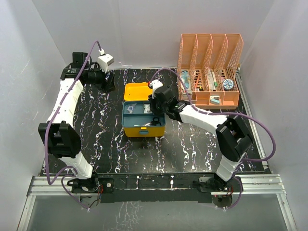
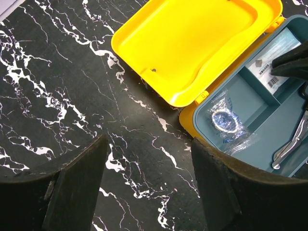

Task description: Organize the medicine kit

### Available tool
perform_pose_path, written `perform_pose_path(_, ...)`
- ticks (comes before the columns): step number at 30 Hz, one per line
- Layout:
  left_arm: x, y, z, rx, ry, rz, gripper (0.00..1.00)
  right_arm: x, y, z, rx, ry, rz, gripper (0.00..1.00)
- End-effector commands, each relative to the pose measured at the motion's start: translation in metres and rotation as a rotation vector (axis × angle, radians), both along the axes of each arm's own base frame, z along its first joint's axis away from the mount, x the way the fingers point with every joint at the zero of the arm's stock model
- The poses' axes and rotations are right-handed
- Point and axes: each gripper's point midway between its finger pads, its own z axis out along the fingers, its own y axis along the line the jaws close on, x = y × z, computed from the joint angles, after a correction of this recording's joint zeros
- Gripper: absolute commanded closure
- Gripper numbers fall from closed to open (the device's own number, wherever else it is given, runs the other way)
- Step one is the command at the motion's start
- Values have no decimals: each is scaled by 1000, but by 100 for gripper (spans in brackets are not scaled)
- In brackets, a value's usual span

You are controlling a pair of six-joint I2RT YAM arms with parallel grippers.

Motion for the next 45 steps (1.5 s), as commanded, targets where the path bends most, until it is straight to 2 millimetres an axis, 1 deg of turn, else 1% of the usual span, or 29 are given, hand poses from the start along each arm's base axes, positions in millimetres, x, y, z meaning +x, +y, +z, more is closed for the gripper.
perform_pose_path(1, -1, 2, 16, -54, -33, 10, 32, -7, 2, 42, 75, -78, 6, 85)
perform_pose_path(4, 8, 8, 12, -81, -22, 44, 31, -10, -4, 78, 122, -141, -9, 71)
perform_pose_path(6, 16, 14, 9, -115, -8, 72, 30, -14, -12, 102, 145, -184, -29, 57)
perform_pose_path(7, 20, 16, 5, -140, 11, 83, 30, -15, -18, 118, 158, -216, -47, 50)
perform_pose_path(8, 23, 17, 2, -168, 31, 89, 30, -17, -23, 128, 167, -237, -61, 42)
perform_pose_path(9, 27, 17, 1, -209, 50, 86, 30, -18, -28, 136, 174, -255, -75, 31)
perform_pose_path(11, 35, 16, -6, -295, 111, 98, 29, -21, -37, 150, 179, -284, -99, 4)
perform_pose_path(12, 40, 16, -10, -333, 142, 102, 28, -21, -42, 154, 174, -293, -113, 2)
perform_pose_path(16, 63, 9, -33, -447, 288, 106, 26, -25, -60, 162, 154, -317, -169, 2)
perform_pose_path(20, 88, 5, -64, -533, 404, 151, 32, -32, -74, 164, 146, -324, -200, 2)
perform_pose_path(24, 107, 4, -97, -578, 477, 193, 33, -39, -83, 166, 145, -323, -216, 2)
perform_pose_path(28, 114, -2, -133, -587, 546, 223, 33, -43, -90, 169, 140, -321, -230, 2)
perform_pose_path(30, 113, -9, -143, -576, 572, 222, 33, -45, -93, 171, 140, -322, -238, 2)
perform_pose_path(33, 108, -23, -152, -555, 594, 201, 33, -47, -97, 175, 143, -327, -248, 2)
perform_pose_path(35, 102, -37, -155, -553, 612, 176, 32, -48, -98, 177, 147, -328, -253, 2)
perform_pose_path(37, 96, -52, -156, -563, 640, 145, 32, -49, -99, 175, 147, -323, -256, 1)
perform_pose_path(40, 88, -66, -156, -587, 674, 110, 32, -51, -101, 172, 148, -318, -262, 2)
perform_pose_path(42, 83, -74, -155, -610, 693, 90, 32, -52, -103, 168, 144, -314, -268, 2)
perform_pose_path(45, 77, -79, -149, -661, 721, 61, 32, -55, -107, 166, 143, -315, -272, 2)
